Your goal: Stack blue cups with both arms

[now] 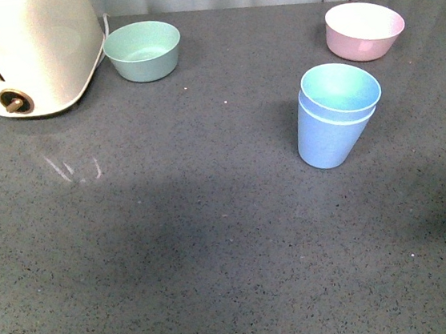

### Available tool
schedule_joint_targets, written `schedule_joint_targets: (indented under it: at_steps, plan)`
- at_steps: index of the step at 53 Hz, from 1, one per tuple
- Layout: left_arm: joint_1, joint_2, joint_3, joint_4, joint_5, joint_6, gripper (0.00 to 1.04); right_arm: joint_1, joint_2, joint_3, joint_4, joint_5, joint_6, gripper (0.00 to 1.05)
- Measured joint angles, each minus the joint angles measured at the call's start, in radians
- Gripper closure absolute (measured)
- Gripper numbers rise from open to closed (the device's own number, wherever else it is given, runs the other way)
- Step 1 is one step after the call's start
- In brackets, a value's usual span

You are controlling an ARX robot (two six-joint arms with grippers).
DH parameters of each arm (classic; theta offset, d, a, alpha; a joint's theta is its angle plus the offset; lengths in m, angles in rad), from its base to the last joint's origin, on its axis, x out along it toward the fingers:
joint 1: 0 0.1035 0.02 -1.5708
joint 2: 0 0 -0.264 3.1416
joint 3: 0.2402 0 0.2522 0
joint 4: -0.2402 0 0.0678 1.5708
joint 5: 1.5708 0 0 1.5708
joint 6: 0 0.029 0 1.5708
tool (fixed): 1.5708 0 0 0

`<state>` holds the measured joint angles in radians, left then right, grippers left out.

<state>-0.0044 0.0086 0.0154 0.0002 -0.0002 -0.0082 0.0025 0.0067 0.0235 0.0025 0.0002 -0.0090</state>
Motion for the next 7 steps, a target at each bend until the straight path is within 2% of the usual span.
schedule_joint_targets:
  at_steps: [7]
  plan:
    - [0.000, 0.000, 0.000, 0.000, 0.000, 0.000, 0.09, 0.000, 0.000, 0.000, 0.000, 0.000, 0.000, 0.09]
